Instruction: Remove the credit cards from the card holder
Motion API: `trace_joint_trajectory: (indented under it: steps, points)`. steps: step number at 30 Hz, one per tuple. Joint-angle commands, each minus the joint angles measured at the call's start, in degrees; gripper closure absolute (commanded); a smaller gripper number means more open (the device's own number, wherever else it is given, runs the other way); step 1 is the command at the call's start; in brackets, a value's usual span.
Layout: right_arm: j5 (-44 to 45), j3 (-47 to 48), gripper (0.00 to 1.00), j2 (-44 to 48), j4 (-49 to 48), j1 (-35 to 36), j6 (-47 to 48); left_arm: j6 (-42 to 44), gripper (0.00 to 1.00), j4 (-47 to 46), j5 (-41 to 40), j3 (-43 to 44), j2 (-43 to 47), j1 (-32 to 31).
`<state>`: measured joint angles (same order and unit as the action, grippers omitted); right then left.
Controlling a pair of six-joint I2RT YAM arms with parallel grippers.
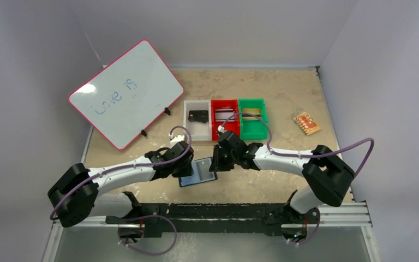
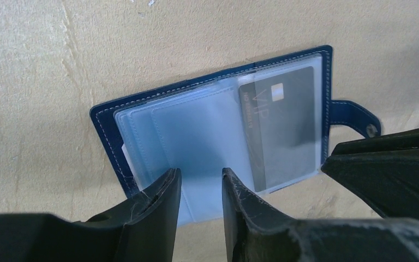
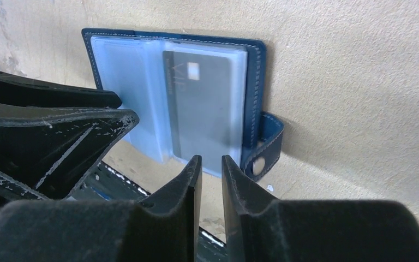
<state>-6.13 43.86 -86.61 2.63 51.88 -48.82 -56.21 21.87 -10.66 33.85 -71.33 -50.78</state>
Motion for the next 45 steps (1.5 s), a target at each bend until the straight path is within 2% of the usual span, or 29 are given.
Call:
trace_joint_trajectory:
  steps: [1, 6, 10, 17, 19, 23, 31, 38, 45]
  points:
    - [-0.61, 2.8, 0.77, 1.53, 0.05, 0.59, 0.4, 0.13, 0.67, -1.64, 0.24, -0.23, 0.57, -0.28]
    - [-1.66, 2.75, 0.79, 2.12, -1.17, 0.8, 0.36, 0.14, 0.68, -1.57, 0.21, -0.12, 0.65, -0.27]
    - [-0.12, 2.94, 0.76, 1.16, -0.15, 0.82, -0.01, -0.1, 0.68, 0.15, -1.63, 0.66, 1.1, -0.3]
    - [3.82, 4.18, 0.73, -2.08, 2.55, 0.81, 0.0, -3.19, 0.45, 10.26, -12.8, 2.22, 9.96, -0.37]
    - [4.54, 4.65, 0.72, -3.24, 3.12, 0.82, -0.03, -4.13, 0.4, 11.29, -13.24, 1.4, 10.89, -0.37]
    - [4.57, 4.92, 0.72, -4.49, 2.63, 0.81, -0.12, -5.19, 0.38, 7.62, -9.62, -1.57, 8.87, -0.35]
    - [3.95, 4.03, 0.71, -3.99, 1.86, 0.82, -0.55, -6.49, 0.38, -1.83, -5.35, -4.87, 5.2, -0.37]
    - [-0.05, 2.22, 0.72, -2.67, -0.68, 0.81, -1.6, -5.04, 0.56, -2.75, -4.2, -5.19, 3.54, -0.37]
    - [-0.63, 2.29, 0.73, -2.73, -1.18, 0.84, -1.64, -4.85, 0.65, -2.56, -4.3, -5.37, 4.68, -0.32]
